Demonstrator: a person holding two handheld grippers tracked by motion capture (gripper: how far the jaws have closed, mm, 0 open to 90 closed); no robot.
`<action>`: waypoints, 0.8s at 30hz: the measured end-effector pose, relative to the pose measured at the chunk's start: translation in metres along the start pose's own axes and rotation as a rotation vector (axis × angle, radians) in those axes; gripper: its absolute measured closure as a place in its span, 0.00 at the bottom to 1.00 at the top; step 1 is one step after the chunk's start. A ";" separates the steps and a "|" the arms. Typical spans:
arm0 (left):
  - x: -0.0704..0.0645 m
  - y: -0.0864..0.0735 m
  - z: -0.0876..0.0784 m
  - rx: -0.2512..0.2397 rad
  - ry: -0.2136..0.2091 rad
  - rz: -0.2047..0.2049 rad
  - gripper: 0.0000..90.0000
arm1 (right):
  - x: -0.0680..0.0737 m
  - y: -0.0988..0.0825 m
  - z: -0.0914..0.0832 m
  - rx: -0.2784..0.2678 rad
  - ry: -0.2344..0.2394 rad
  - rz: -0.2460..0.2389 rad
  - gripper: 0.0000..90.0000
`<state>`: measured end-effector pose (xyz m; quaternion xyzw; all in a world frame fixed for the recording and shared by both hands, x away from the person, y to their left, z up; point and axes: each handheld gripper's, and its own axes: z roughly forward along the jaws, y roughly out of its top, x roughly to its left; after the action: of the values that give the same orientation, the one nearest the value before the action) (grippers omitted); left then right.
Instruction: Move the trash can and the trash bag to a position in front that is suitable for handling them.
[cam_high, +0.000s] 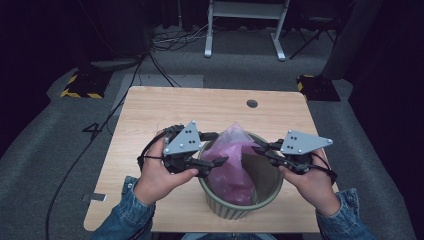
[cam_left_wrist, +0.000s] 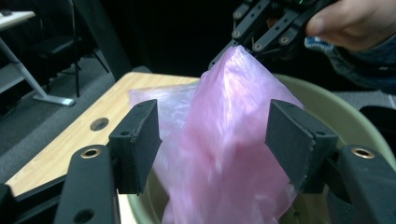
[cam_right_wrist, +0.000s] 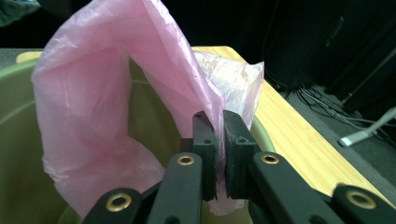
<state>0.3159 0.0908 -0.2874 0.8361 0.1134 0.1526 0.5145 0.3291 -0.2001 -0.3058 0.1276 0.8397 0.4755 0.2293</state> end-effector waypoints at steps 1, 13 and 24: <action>-0.001 0.000 0.004 0.023 -0.024 0.009 0.51 | 0.001 0.002 0.000 -0.007 0.001 -0.003 0.93; -0.006 -0.009 0.020 0.121 -0.066 0.081 0.98 | -0.005 0.007 -0.008 -0.092 -0.063 0.040 0.88; -0.003 -0.008 0.014 0.079 -0.014 0.000 0.54 | -0.005 0.004 -0.012 -0.050 -0.033 0.035 0.99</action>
<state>0.3180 0.0815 -0.3007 0.8569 0.1156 0.1423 0.4818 0.3275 -0.2092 -0.2953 0.1442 0.8214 0.4980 0.2377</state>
